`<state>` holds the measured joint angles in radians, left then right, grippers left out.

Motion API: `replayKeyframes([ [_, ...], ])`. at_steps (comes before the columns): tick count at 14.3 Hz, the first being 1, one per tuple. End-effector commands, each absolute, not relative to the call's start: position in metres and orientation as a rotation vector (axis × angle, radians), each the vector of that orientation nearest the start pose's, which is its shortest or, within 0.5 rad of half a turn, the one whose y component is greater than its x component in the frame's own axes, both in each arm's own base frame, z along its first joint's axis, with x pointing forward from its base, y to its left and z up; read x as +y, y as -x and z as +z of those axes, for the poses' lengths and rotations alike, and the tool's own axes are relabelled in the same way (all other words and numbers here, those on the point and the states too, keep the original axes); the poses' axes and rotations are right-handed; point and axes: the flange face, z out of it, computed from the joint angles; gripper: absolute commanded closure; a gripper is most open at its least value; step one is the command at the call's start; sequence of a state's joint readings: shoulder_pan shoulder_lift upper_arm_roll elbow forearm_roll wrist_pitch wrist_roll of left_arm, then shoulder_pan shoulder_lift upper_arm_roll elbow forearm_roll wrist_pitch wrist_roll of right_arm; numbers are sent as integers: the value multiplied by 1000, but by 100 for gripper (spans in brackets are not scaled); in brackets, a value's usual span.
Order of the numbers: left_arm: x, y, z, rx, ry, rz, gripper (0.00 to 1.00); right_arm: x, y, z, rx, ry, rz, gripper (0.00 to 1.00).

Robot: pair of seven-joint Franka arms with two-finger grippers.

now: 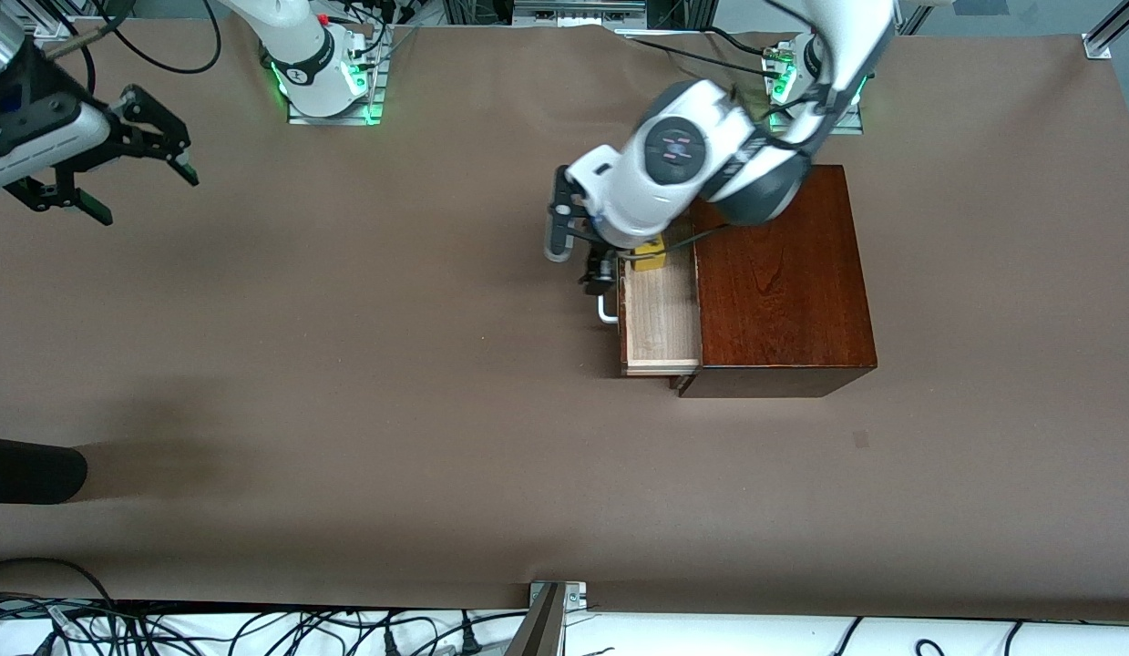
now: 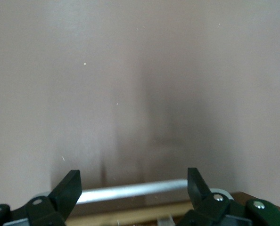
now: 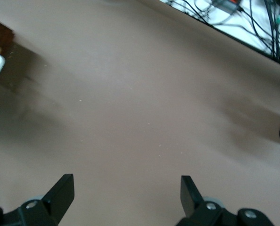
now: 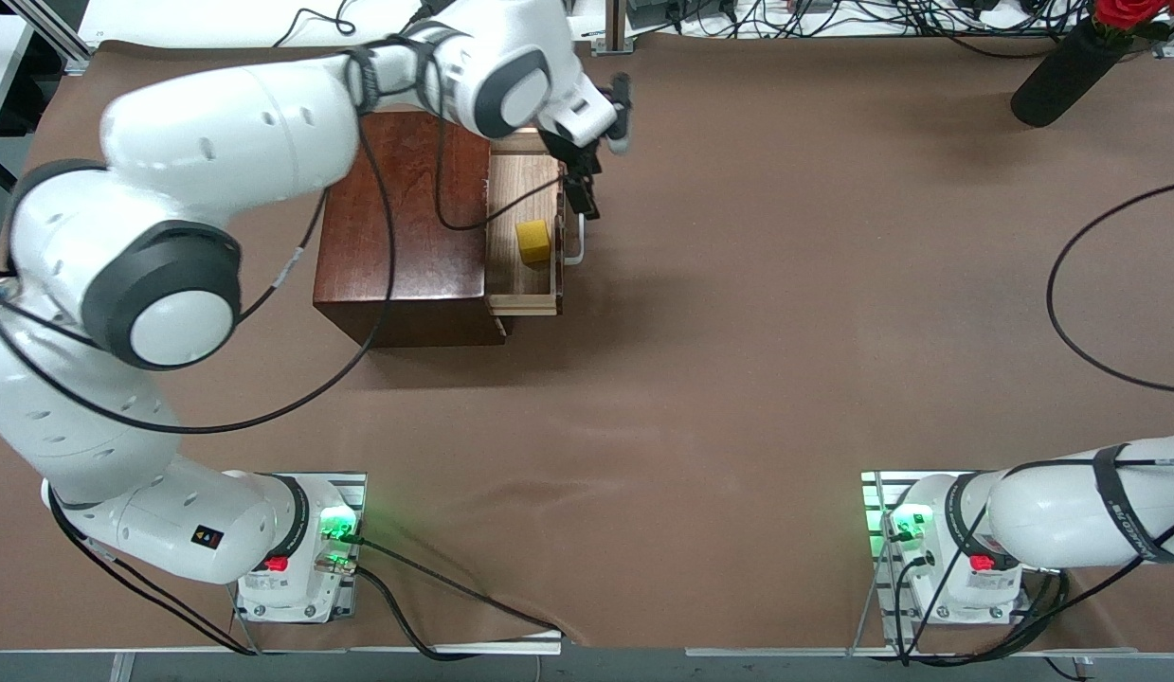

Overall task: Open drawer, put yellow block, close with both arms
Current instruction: 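Move the left gripper to the drawer handle while the right gripper retracts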

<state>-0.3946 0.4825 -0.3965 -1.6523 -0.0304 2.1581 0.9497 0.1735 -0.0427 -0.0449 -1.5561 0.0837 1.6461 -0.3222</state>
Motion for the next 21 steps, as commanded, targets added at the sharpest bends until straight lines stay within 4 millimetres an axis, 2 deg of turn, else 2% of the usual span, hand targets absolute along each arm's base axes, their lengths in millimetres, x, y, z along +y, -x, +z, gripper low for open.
replayKeyframes([
  [1,-480,-499,326,2551,2093,-113,0,60,-540,641,-572,3024,-212,0],
  [4,-473,-487,303,2568,2076,17,0,58,-544,639,-550,3075,-213,0],
  [7,-449,-485,297,2540,2073,278,0,59,-542,638,-497,3084,-184,0],
  [9,-428,-491,304,2499,2088,397,0,63,-535,636,-401,3096,-106,0],
  [12,-406,-506,309,2447,2126,431,0,62,-535,637,-383,3097,-106,0],
  [15,-382,-511,304,2401,2146,556,0,69,-536,640,-407,3095,-115,0],
  [17,-377,-510,303,2389,2149,604,0,68,-539,641,-402,3093,-117,0],
  [21,-363,-518,314,2357,2178,596,0,68,-541,645,-394,3087,-134,0],
])
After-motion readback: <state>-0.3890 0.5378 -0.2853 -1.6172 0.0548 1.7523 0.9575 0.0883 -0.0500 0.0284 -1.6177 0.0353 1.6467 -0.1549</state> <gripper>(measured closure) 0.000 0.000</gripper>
